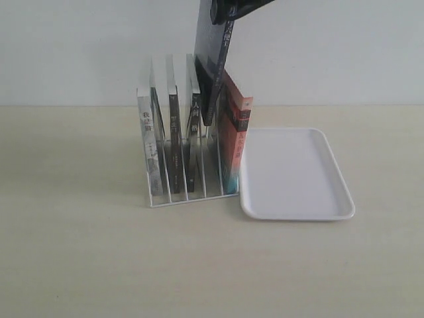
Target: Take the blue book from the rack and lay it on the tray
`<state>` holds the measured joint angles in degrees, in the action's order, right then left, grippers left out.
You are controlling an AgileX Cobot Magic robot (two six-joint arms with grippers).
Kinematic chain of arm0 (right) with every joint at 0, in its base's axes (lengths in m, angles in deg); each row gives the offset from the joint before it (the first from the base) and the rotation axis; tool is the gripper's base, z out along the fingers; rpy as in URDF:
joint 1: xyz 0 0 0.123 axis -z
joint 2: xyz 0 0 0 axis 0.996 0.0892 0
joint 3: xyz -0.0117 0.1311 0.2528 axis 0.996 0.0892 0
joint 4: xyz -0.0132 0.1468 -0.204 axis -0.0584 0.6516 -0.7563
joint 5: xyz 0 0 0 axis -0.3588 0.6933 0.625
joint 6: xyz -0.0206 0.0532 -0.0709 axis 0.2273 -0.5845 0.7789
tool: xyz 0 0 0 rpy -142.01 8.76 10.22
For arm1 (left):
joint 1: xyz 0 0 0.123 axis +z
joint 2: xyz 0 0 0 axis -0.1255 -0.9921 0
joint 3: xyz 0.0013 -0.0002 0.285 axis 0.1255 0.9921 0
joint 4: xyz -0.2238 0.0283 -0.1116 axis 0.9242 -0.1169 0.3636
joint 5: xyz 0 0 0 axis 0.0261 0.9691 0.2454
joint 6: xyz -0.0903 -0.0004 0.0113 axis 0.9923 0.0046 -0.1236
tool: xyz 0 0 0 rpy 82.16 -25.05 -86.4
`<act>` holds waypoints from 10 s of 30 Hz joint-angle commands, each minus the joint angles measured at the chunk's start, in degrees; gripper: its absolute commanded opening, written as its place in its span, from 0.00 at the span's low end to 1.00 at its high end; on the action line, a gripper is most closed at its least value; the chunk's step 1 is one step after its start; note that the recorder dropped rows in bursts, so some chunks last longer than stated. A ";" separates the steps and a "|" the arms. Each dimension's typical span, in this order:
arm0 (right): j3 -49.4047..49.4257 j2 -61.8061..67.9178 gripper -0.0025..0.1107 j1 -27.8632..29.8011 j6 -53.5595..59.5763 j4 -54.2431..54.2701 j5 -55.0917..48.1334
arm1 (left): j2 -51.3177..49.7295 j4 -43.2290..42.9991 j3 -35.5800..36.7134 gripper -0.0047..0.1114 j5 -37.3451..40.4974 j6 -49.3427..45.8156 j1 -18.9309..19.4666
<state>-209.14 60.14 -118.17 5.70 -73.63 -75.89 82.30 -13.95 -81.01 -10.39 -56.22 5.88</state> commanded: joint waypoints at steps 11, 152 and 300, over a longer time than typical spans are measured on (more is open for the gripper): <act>-0.66 -3.60 0.02 0.11 2.69 0.08 0.05 | 0.18 0.14 -0.19 0.08 -0.73 -0.22 0.11; 72.47 -15.93 0.63 17.34 120.05 48.26 58.32 | 0.18 0.14 -0.19 0.08 -0.73 -0.22 0.11; 127.99 -114.85 0.07 30.15 14.45 0.82 45.61 | 0.18 0.14 -0.19 0.08 -0.73 -0.22 0.11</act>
<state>-81.08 -54.47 -88.27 21.60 -72.30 -30.74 82.30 -13.95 -81.01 -10.39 -56.22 5.88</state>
